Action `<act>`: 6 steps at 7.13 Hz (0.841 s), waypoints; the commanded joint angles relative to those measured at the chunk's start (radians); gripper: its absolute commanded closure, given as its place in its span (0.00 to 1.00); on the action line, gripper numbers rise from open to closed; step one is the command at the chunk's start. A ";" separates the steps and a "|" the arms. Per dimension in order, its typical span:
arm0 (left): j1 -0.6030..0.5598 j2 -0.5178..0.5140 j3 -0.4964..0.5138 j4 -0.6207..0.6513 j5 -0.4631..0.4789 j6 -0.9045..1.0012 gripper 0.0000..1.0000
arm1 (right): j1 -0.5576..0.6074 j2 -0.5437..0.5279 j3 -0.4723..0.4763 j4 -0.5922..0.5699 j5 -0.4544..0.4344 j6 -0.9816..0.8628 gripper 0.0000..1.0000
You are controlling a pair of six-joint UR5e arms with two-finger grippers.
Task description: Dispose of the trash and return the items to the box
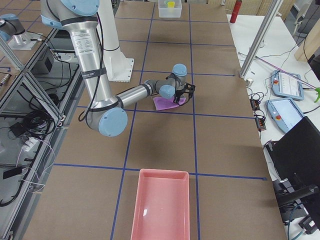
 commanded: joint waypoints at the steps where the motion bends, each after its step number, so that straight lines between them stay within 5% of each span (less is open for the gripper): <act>1: 0.014 -0.016 -0.004 -0.011 0.000 -0.119 0.14 | 0.044 -0.001 0.016 -0.013 0.058 -0.037 1.00; 4: 0.257 -0.082 -0.012 -0.210 0.013 -0.586 0.14 | 0.209 -0.074 0.149 -0.020 0.185 -0.056 1.00; 6: 0.421 -0.185 -0.019 -0.267 0.130 -0.899 0.14 | 0.355 -0.202 0.206 -0.022 0.265 -0.245 1.00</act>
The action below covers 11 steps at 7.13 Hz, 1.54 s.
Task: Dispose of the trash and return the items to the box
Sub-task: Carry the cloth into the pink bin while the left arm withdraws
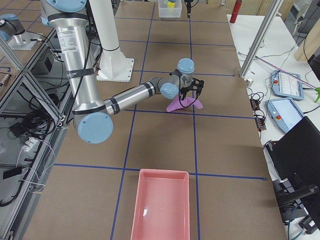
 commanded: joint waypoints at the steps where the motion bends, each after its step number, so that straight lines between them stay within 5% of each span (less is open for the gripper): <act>1: 0.164 -0.125 -0.010 -0.029 0.093 -0.301 0.14 | 0.184 -0.185 0.061 -0.001 0.069 -0.268 1.00; 3: 0.222 -0.164 -0.023 -0.028 0.139 -0.385 0.13 | 0.341 -0.299 0.048 -0.053 0.102 -0.567 1.00; 5: 0.223 -0.160 -0.042 -0.026 0.141 -0.385 0.12 | 0.579 -0.354 0.054 -0.285 0.110 -0.996 1.00; 8: 0.226 -0.152 -0.048 -0.028 0.148 -0.382 0.11 | 0.770 -0.266 0.046 -0.633 0.026 -1.379 1.00; 11: 0.226 -0.149 -0.049 -0.028 0.148 -0.377 0.11 | 0.848 -0.167 -0.122 -0.718 -0.069 -1.622 1.00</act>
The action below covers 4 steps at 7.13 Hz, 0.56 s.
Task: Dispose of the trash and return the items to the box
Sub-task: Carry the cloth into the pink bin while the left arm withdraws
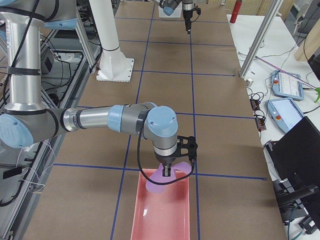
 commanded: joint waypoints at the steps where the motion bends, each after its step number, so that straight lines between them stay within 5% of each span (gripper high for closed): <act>1: 0.000 0.003 -0.003 0.000 0.000 0.001 0.11 | 0.016 0.063 -0.149 -0.016 -0.032 -0.084 1.00; 2: -0.001 0.005 -0.014 0.000 0.000 0.004 0.11 | -0.009 0.065 -0.183 0.004 -0.031 -0.075 1.00; 3: -0.001 0.026 -0.031 -0.002 -0.001 0.006 0.03 | -0.029 0.057 -0.203 0.036 -0.024 -0.070 0.36; 4: -0.017 0.064 -0.073 0.001 -0.003 0.071 0.03 | -0.030 0.053 -0.215 0.053 -0.012 -0.070 0.00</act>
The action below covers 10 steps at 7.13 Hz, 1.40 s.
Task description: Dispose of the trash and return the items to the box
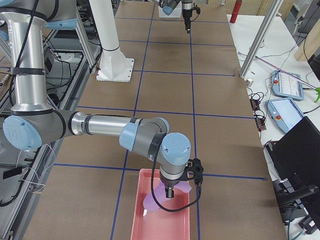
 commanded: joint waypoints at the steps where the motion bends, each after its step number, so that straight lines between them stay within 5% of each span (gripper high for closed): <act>1: -0.057 0.100 -0.066 0.005 -0.002 0.181 0.03 | -0.013 -0.004 -0.021 0.039 0.023 0.003 0.00; 3: -0.227 0.227 -0.056 0.035 0.000 0.585 0.03 | -0.067 0.008 -0.011 0.079 0.082 0.072 0.00; 4: -0.336 0.234 -0.057 0.184 0.000 0.818 0.03 | -0.119 0.002 -0.015 0.181 0.074 0.104 0.00; 6: -0.469 0.241 0.005 0.347 -0.009 1.147 0.03 | -0.188 0.006 -0.009 0.208 0.076 0.181 0.00; 7: -0.511 0.327 0.009 0.344 -0.015 1.205 0.02 | -0.229 0.011 -0.009 0.228 0.073 0.184 0.00; 10: -0.576 0.360 0.010 0.333 -0.114 1.183 0.02 | -0.265 0.011 -0.011 0.269 0.077 0.262 0.00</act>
